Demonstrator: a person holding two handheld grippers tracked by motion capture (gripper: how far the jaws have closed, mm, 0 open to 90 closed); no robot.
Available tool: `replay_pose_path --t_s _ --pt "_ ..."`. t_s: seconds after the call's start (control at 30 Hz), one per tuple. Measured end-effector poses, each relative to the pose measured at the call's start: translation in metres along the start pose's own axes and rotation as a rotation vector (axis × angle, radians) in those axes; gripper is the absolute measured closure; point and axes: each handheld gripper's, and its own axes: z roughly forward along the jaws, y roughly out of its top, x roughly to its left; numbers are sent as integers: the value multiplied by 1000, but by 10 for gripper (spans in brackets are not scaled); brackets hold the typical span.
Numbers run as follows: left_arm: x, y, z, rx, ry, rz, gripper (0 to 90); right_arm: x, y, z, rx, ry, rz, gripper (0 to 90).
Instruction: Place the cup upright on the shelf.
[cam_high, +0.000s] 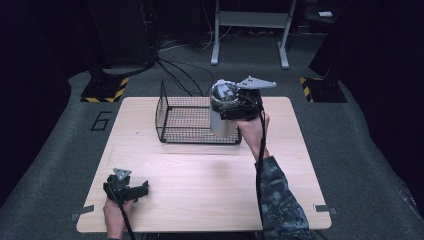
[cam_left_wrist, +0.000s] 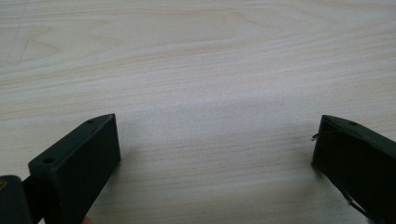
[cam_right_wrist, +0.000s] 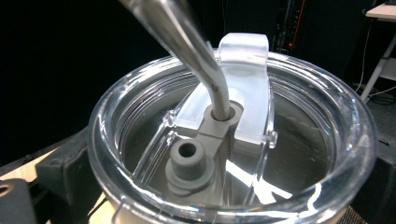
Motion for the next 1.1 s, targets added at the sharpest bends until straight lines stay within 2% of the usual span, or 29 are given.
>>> replay_pose_path --t_s 0.1,0.17,0.7,1.03,1.1 --pt "0 0 0 0 0 0 5 -3 3 2 -3 -2 -17 26" --pt "0 0 0 1 -1 -1 6 -4 5 5 2 -9 -1 26" --pt "0 0 0 0 0 0 6 -14 11 23 15 -26 16 26" --pt "0 0 0 5 -1 5 6 -18 15 40 11 -38 41 26" --pt "0 0 0 6 -1 4 6 -19 16 42 10 -37 27 26"
